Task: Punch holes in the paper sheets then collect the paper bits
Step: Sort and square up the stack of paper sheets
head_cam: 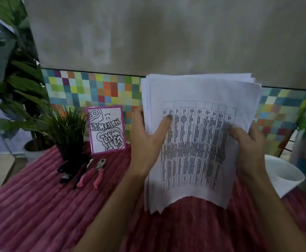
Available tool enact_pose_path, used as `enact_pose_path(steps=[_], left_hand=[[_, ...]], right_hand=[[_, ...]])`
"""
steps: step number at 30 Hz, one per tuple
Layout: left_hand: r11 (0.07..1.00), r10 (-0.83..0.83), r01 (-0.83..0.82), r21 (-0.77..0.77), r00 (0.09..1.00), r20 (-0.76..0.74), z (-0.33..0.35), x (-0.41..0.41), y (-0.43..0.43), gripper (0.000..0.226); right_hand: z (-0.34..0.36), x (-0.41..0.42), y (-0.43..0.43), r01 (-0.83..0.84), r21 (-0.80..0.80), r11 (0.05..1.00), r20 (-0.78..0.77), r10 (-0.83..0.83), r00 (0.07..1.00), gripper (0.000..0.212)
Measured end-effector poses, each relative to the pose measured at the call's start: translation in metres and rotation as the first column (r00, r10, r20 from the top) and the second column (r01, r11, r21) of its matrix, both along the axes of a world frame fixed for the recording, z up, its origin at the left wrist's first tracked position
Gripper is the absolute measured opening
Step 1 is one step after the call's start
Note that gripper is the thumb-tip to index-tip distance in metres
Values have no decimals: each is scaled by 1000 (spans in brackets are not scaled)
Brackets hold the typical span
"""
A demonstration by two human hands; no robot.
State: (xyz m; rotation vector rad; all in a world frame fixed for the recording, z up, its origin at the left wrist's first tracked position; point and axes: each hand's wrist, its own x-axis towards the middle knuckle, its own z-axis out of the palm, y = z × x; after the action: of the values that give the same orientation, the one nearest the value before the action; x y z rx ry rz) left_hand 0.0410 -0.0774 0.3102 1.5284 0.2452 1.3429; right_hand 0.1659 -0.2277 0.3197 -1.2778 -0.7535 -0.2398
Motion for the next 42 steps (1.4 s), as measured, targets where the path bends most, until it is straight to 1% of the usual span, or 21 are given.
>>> enact_pose_path(steps=[3,5,6,9,10,12,14,15,16,18,21,23,25,27,28,30,33,35,37,39,42], left_hand=[[999,-36,31,-41,991,-132,-34,6,12,36],[997,-59,49,-61,985,-162,-51,10,14,27],[995,-70,60,-74,987,-148,-55,12,14,25],[989,-111,103,-110,992,-64,-51,11,17,20],[983,-140,134,-123,989,-41,-51,10,19,19],[972,-189,180,-152,981,-49,-56,10,18,21],[969,-192,169,-179,974,-121,-67,13,14,27],[972,-177,151,-181,975,-138,-73,14,11,28],[976,-152,128,-177,980,-129,-76,15,10,29],[984,-102,91,-157,993,-67,-78,14,11,29],[992,-89,87,-89,996,-18,-77,12,9,31],[998,-62,61,-25,997,-40,-80,12,5,40],[999,-13,14,40,1000,-23,-79,12,3,35],[994,39,-40,103,999,14,-71,13,1,24],[990,51,-55,132,998,31,-66,13,-2,24],[976,84,-94,194,995,58,-58,13,-8,29],[972,112,-122,199,992,59,-64,13,-10,38],[982,131,-135,134,991,39,-78,14,-7,39],[986,134,-133,99,991,-5,-89,15,-4,34],[988,127,-122,97,991,-41,-92,16,-3,24],[989,110,-105,108,993,-47,-84,18,0,16]], right_hand=[[-34,-1,0,39,-102,994,-94,-49,994,14],[-57,0,2,24,-103,994,-123,-37,992,20],[-61,2,2,28,-79,996,-149,-40,988,21],[-57,13,-4,18,109,994,-235,8,972,18],[-58,17,-8,15,119,993,-240,14,971,17],[-63,18,-10,18,24,1000,-215,-12,976,24],[-73,13,-6,38,-94,995,-217,-58,974,35],[-77,9,-4,30,-120,992,-232,-57,971,37],[-80,7,-3,26,-121,992,-242,-55,969,36],[-80,7,-1,33,-60,998,-258,-48,965,32],[-76,8,-1,27,-11,1000,-261,-29,965,28],[-76,6,2,18,-55,998,-237,-31,971,36],[-71,0,3,31,-87,996,-186,-47,982,39],[-61,-6,3,59,-90,994,-103,-69,992,28],[-58,-8,2,79,-93,993,-46,-84,995,20],[-53,-13,0,99,-107,989,34,-95,995,13],[-60,-12,0,82,-136,987,28,-78,997,6],[-72,-11,2,63,-148,987,-18,-67,998,21],[-80,-12,4,15,-147,989,-106,-31,994,36],[-81,-13,4,-18,-148,989,-173,-8,985,42],[-73,-10,-2,7,-130,992,-207,-34,978,43]])
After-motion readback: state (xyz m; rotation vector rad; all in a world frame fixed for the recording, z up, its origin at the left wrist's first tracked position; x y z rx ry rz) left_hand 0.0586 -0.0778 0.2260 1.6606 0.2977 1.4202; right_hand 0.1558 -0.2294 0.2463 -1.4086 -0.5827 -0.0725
